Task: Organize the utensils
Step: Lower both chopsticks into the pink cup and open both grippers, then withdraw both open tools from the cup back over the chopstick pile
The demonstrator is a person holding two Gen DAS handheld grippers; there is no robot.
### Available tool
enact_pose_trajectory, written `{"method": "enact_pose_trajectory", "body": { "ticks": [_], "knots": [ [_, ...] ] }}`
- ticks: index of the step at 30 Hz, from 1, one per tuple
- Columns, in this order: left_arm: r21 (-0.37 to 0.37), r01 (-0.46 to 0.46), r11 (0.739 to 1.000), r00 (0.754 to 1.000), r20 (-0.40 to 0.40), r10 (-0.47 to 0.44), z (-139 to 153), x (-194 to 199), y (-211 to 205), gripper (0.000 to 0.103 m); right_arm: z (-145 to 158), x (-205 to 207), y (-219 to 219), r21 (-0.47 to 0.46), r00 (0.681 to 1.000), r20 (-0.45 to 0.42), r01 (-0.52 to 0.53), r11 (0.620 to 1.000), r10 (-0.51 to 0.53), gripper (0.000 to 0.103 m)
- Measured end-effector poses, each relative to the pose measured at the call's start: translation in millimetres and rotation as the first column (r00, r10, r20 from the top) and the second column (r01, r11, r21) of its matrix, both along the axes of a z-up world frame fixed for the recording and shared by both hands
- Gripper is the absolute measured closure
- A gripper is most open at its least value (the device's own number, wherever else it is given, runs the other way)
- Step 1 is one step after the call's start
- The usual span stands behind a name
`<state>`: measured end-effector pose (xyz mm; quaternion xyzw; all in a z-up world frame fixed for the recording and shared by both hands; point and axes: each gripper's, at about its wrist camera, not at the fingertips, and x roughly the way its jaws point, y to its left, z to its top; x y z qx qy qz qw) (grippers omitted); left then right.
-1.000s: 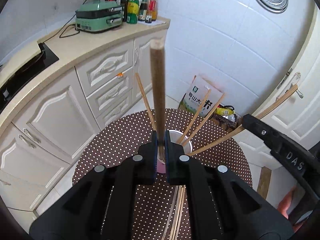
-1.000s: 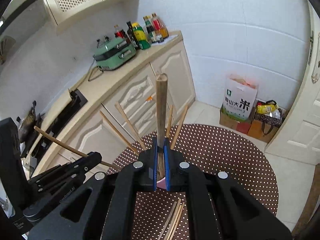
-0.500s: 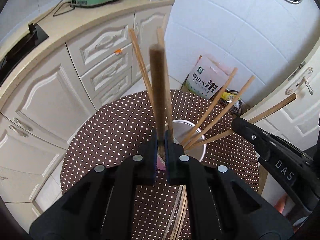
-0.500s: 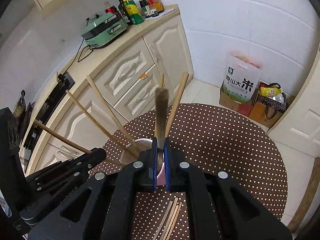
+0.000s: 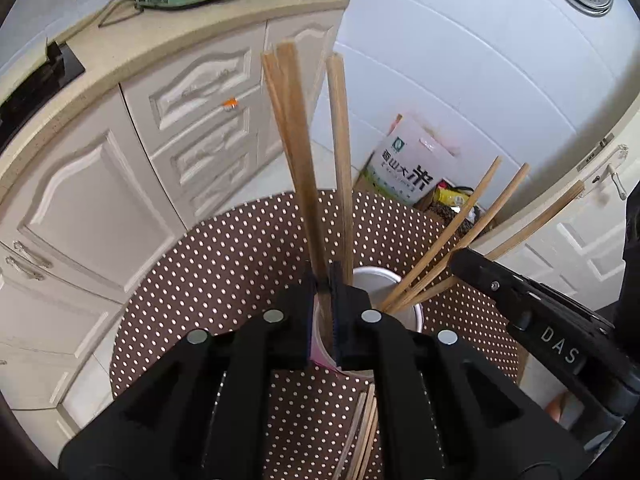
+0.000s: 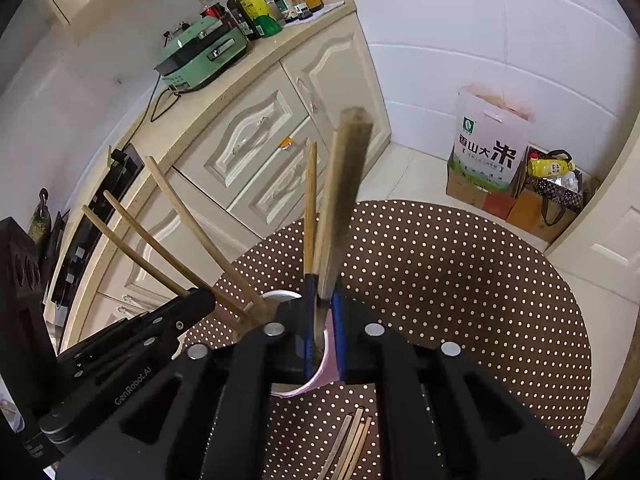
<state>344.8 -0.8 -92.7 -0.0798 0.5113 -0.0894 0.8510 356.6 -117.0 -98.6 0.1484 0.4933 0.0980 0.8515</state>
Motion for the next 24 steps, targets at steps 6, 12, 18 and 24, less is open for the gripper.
{"method": "enact_pose_trajectory", "body": {
  "ticks": [6,12,18,24],
  "knots": [
    [0.004,-0.006,1.000,0.999,-0.032,0.006,-4.0,-2.5,5.6,0.069,-2.5,-6.5,-3.2,0.021,1.000,-0.013,0.014,1.000,-0.014,0.064],
    [0.049,-0.002,0.999,1.000,0.017,0.001,6.0,-13.8,7.4,0.041,-1.5,-18.6,-5.9,0.012,1.000,-0.013,0.018,1.000,-0.018,0.052],
    [0.074,-0.004,0.997,1.000,0.021,0.003,7.6,-22.7,9.8,0.041,1.4,-31.0,-7.9,0.000,1.000,-0.013,0.021,1.000,-0.021,0.047],
    [0.087,-0.003,0.996,1.000,0.015,0.001,6.7,-36.6,12.2,0.041,4.9,-46.5,-10.4,-0.008,1.000,-0.011,0.027,1.000,-0.027,0.044]
  ]
}}
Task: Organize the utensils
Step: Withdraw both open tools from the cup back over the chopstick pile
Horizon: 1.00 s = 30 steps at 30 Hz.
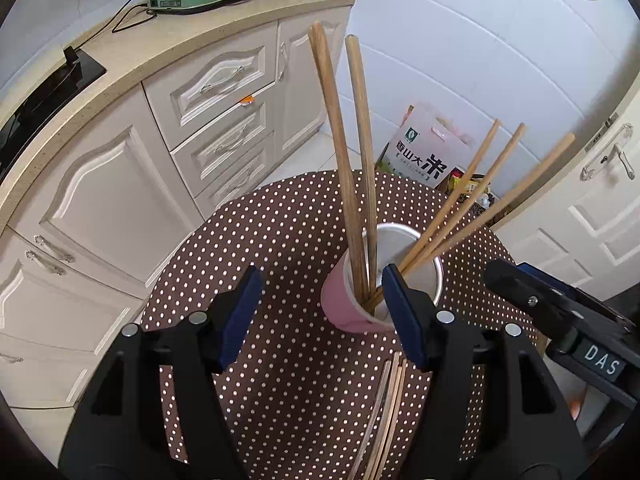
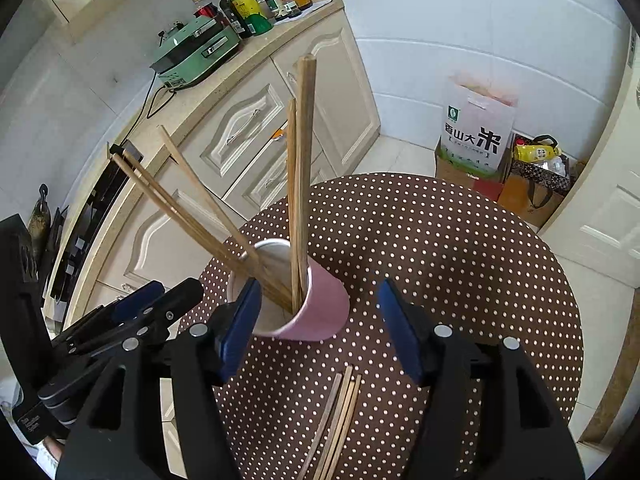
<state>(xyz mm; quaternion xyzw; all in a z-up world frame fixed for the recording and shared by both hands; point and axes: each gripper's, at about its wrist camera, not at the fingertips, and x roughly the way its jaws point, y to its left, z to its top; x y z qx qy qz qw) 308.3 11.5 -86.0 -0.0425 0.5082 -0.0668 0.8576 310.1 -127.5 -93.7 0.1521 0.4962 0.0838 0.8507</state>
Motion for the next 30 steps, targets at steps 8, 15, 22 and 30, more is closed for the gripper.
{"method": "enact_pose_trajectory", "body": {
  "ticks": [8,15,22,30],
  "knots": [
    [0.030,-0.011,0.999,1.000,0.010,0.011,2.5,-22.3,2.7,0.041,-0.7,-23.7,-1.7,-0.020,1.000,-0.010,0.016,1.000,-0.016,0.038],
    [0.058,-0.008,0.998,1.000,0.008,0.008,0.3,-43.6,7.6,0.040,-3.8,-43.4,-4.2,-0.035,0.999,-0.028,0.033,0.999,-0.034,0.035],
    [0.072,0.001,0.997,1.000,-0.019,0.000,-7.8,-60.7,9.7,0.038,-14.8,-57.5,-2.0,-0.054,0.997,-0.062,0.046,0.997,-0.050,0.033],
    [0.107,0.025,0.994,0.998,-0.062,-0.018,-23.0,-77.2,9.1,0.038,-33.0,-70.7,0.2,-0.078,0.991,-0.118,0.052,0.996,-0.061,0.032]
  ]
}}
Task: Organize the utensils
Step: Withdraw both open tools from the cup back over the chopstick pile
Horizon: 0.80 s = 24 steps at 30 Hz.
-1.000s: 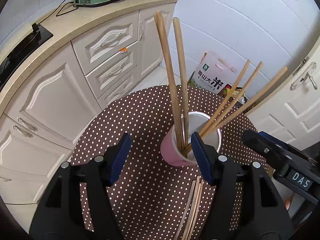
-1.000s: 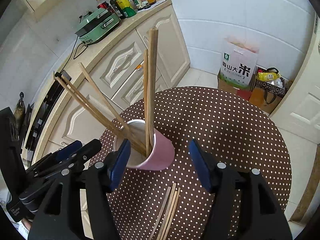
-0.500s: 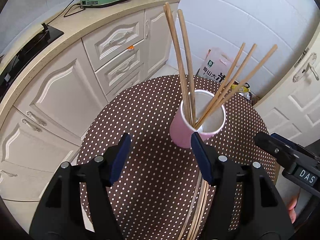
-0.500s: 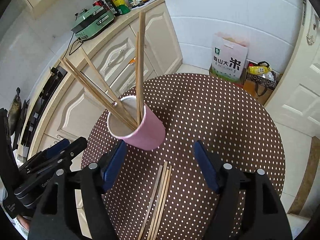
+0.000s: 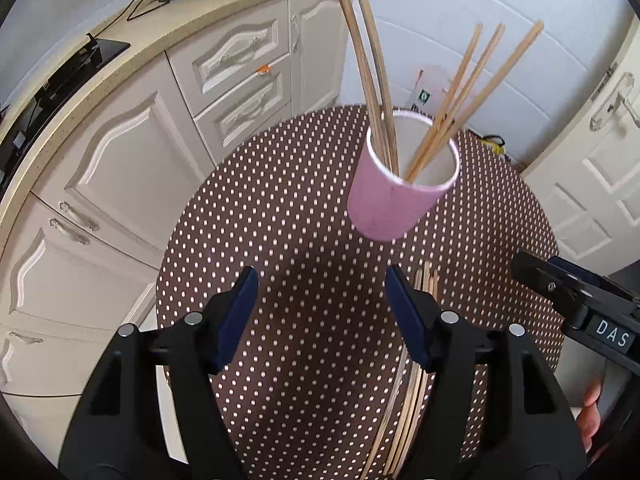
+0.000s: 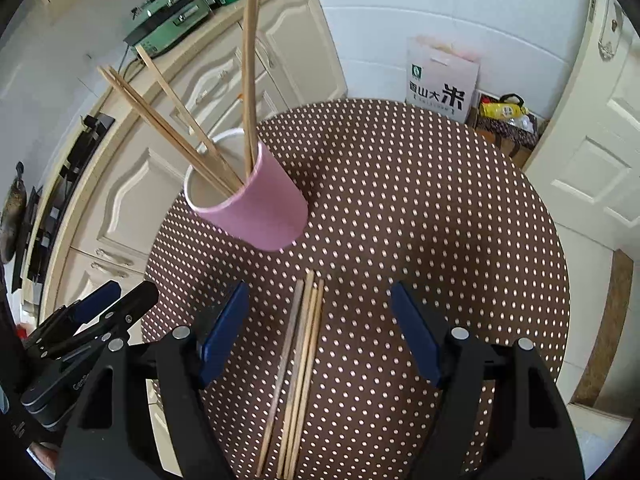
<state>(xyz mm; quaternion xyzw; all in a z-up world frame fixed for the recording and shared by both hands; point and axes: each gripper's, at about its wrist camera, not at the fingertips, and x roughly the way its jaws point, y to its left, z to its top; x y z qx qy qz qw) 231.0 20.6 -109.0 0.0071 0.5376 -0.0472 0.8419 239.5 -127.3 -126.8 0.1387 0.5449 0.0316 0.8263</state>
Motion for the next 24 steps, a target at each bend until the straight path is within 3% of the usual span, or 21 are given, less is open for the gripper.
{"method": "enact_pose_trajectory", "body": {
  "ticks": [24],
  "knots": [
    [0.047,0.065,0.997,0.979,-0.196,-0.054,-76.7,-21.4,-3.6,0.038,-74.9,-34.1,21.8,-0.106,0.979,-0.202,-0.050,0.993,0.027,0.032]
  ]
}}
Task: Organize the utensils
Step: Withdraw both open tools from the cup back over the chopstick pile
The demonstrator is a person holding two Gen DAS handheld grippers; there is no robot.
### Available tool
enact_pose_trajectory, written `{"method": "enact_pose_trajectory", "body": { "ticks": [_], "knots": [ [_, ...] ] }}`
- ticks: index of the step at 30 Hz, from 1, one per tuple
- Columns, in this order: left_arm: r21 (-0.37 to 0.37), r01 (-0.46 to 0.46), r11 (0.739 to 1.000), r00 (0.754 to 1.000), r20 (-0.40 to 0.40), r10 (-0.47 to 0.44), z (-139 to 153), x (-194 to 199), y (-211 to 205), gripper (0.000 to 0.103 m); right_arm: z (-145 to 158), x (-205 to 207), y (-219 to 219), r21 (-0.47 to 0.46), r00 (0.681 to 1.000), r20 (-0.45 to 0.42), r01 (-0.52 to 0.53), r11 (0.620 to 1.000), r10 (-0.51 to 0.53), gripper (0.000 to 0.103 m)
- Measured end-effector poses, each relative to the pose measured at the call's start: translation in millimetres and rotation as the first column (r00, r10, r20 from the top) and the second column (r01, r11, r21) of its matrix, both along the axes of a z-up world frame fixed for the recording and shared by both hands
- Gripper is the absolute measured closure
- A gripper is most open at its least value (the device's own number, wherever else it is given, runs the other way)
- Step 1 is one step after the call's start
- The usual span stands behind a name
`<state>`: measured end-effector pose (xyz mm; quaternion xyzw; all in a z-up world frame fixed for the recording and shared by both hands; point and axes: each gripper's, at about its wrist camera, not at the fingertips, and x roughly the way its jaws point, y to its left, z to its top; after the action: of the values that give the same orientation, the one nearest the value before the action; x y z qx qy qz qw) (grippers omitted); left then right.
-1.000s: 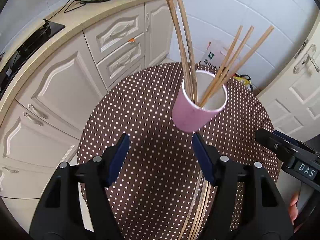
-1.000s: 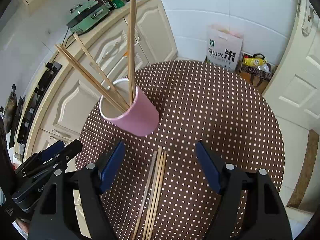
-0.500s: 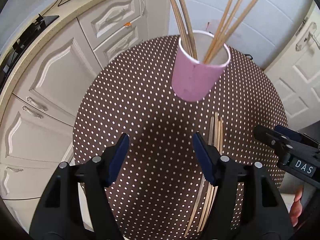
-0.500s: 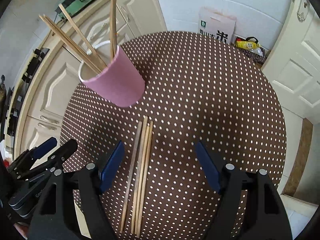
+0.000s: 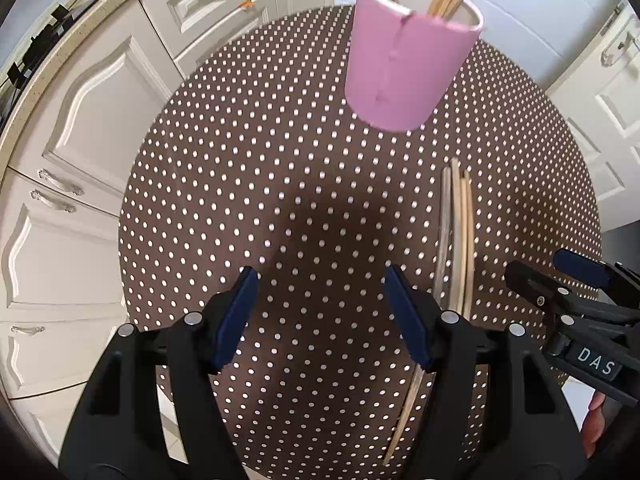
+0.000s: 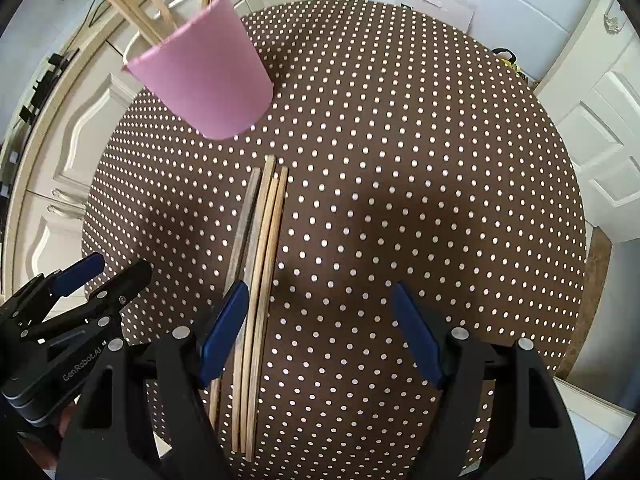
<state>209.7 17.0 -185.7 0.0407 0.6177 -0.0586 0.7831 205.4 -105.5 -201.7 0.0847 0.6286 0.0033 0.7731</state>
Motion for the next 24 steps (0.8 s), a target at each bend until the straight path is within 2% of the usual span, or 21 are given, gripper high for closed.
{"method": "enact_pose_trajectory", "body": {
  "ticks": [9,24],
  "knots": [
    [-0.014,-0.018,1.000,0.998,-0.053,0.017,-18.2,-2.2,8.7,0.038,-21.1,-4.0,8.8,-0.012,0.999,-0.048,0.019,1.000,-0.019,0.032],
    [-0.025,-0.040,0.999,0.998,-0.050,0.039,-21.1,-0.9,13.5,0.038,-46.6,8.7,31.4,-0.067,0.996,-0.094,-0.002,0.998,-0.004,0.032]
  ]
}}
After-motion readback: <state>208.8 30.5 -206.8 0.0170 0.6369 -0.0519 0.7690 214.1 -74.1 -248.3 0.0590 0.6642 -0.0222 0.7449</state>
